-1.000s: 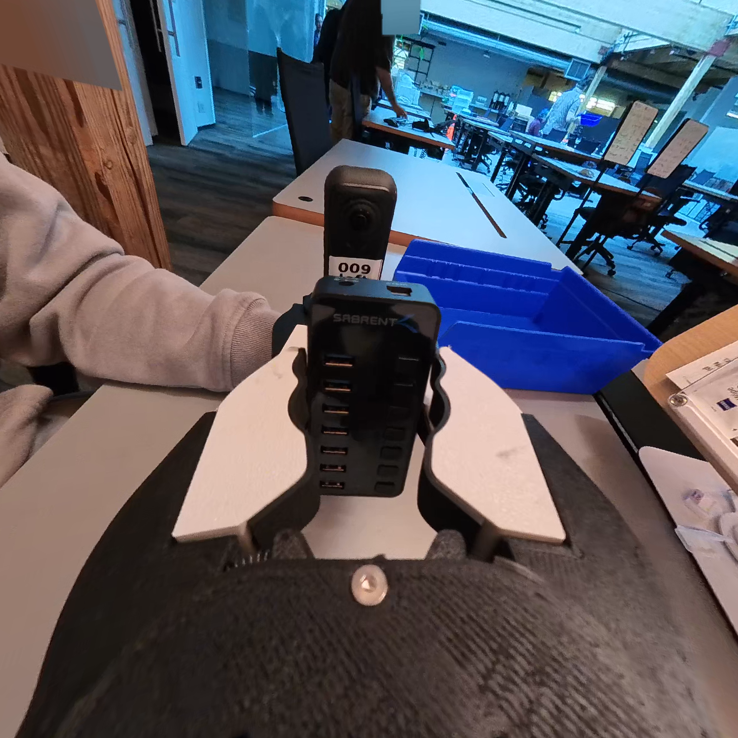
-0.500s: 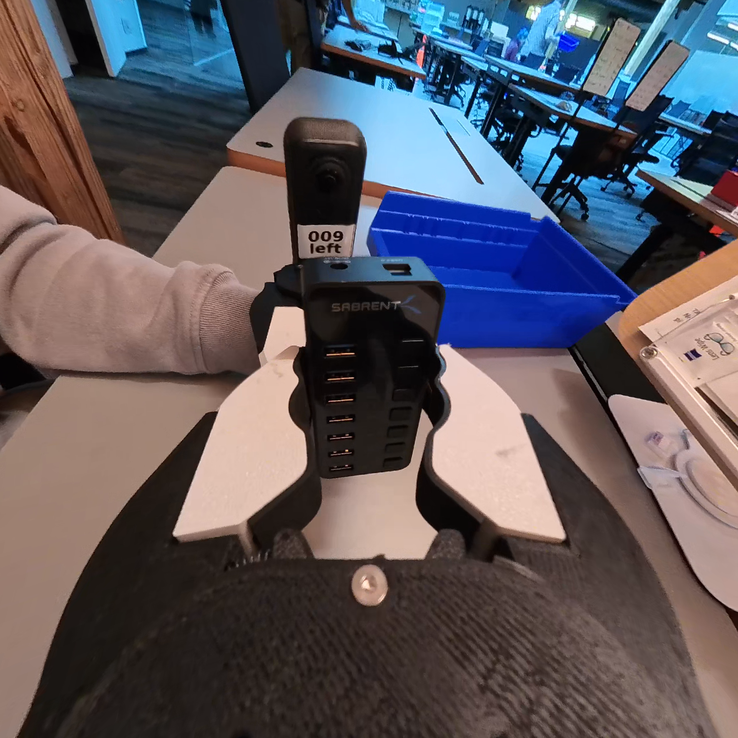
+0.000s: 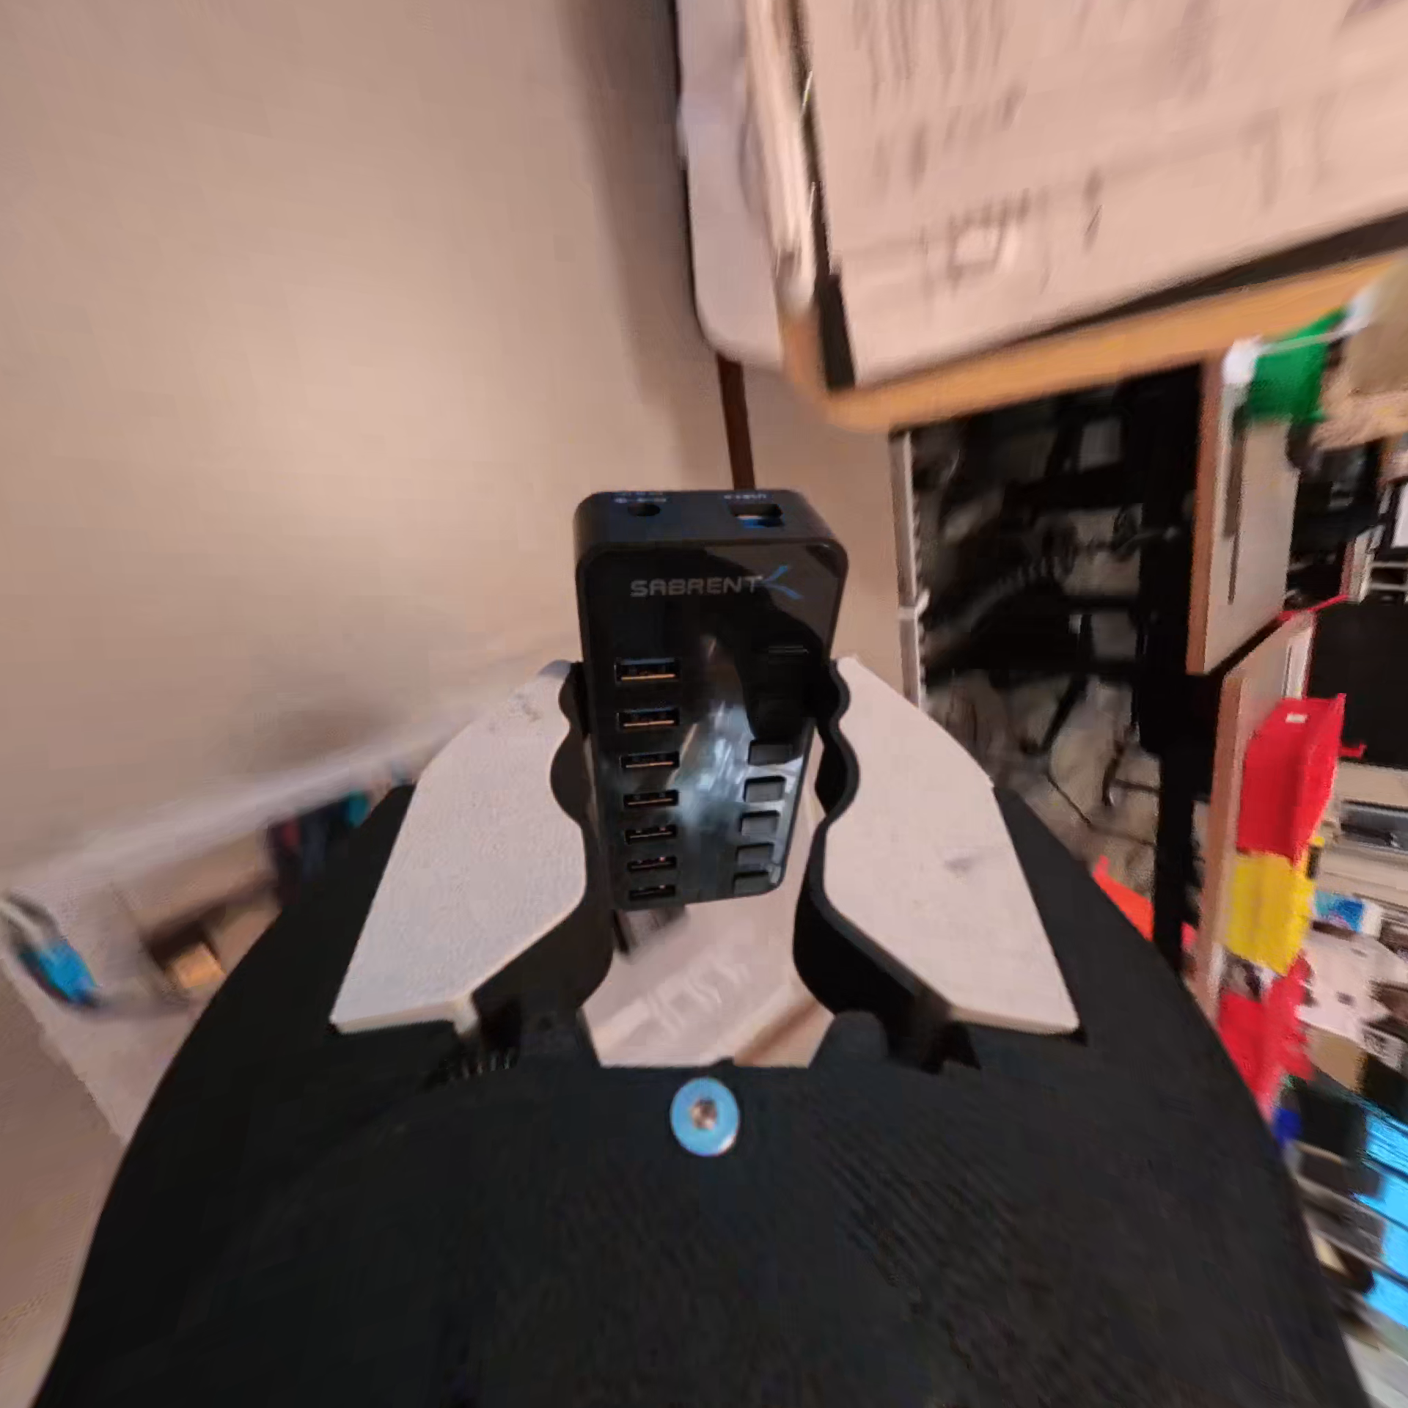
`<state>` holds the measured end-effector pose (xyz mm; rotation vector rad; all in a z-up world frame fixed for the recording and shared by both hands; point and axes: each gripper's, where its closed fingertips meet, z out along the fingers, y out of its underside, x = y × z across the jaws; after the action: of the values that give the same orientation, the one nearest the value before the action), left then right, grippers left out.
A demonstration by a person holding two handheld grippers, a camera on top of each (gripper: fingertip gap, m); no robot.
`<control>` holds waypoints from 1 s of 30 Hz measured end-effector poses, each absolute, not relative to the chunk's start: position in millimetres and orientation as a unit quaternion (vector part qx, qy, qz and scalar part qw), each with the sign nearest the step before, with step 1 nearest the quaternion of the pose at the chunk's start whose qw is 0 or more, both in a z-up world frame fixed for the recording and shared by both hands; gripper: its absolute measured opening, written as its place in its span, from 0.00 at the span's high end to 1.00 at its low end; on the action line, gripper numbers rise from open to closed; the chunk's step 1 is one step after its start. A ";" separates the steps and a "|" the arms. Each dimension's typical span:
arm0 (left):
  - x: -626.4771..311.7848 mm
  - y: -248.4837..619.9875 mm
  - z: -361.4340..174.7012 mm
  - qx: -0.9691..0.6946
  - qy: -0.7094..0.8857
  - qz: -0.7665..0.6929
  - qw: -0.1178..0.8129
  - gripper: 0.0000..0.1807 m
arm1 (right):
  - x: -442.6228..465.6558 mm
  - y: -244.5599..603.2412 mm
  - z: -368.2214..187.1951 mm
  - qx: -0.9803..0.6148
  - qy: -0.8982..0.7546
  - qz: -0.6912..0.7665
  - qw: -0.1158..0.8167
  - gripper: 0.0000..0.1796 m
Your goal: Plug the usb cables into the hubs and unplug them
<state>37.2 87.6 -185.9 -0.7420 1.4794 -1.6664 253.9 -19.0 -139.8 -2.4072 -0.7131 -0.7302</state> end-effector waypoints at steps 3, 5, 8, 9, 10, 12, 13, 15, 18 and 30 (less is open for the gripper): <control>39.0 85.8 -191.6 -0.292 0.592 -0.645 0.386 0.63 | 317.6 -54.3 -171.5 -0.918 -0.269 -0.256 0.136 0.67; 39.1 84.8 -194.4 -0.292 0.597 -0.643 0.381 0.64 | 340.8 -70.4 -208.6 -0.934 -0.272 -0.221 0.078 0.67; 38.5 84.7 -194.3 -0.290 0.598 -0.642 0.382 0.64 | 346.1 -80.7 -262.5 -0.945 -0.282 -0.164 0.027 0.67; 37.9 84.6 -194.3 -0.288 0.599 -0.643 0.381 0.65 | 344.8 -80.3 -275.7 -0.945 -0.289 -0.151 0.018 0.67; 37.7 85.3 -194.1 -0.288 0.598 -0.643 0.381 0.65 | 343.1 -78.8 -285.7 -0.945 -0.296 -0.140 0.012 0.67; 37.8 86.6 -194.7 -0.291 0.595 -0.646 0.380 0.65 | 343.4 -76.0 -296.5 -0.947 -0.296 -0.127 0.003 0.67; 37.9 86.8 -195.4 -0.292 0.595 -0.647 0.378 0.65 | 345.5 -75.2 -298.5 -0.947 -0.296 -0.127 -0.002 0.67; 38.8 86.4 -197.2 -0.294 0.596 -0.647 0.373 0.66 | 344.2 -79.1 -304.4 -0.951 -0.292 -0.105 -0.016 0.67; 38.3 81.0 -199.0 -0.290 0.603 -0.648 0.364 0.66 | 351.5 -81.0 -308.8 -0.952 -0.276 -0.126 -0.032 0.67; 46.3 47.2 -226.2 -0.298 0.667 -0.604 0.320 0.63 | 339.6 -102.0 -229.8 -0.927 -0.131 -0.327 0.130 0.64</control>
<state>46.3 47.2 -226.2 -0.7825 1.7520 -1.5872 339.6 -102.0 -229.8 -2.6933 -0.3794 -0.9491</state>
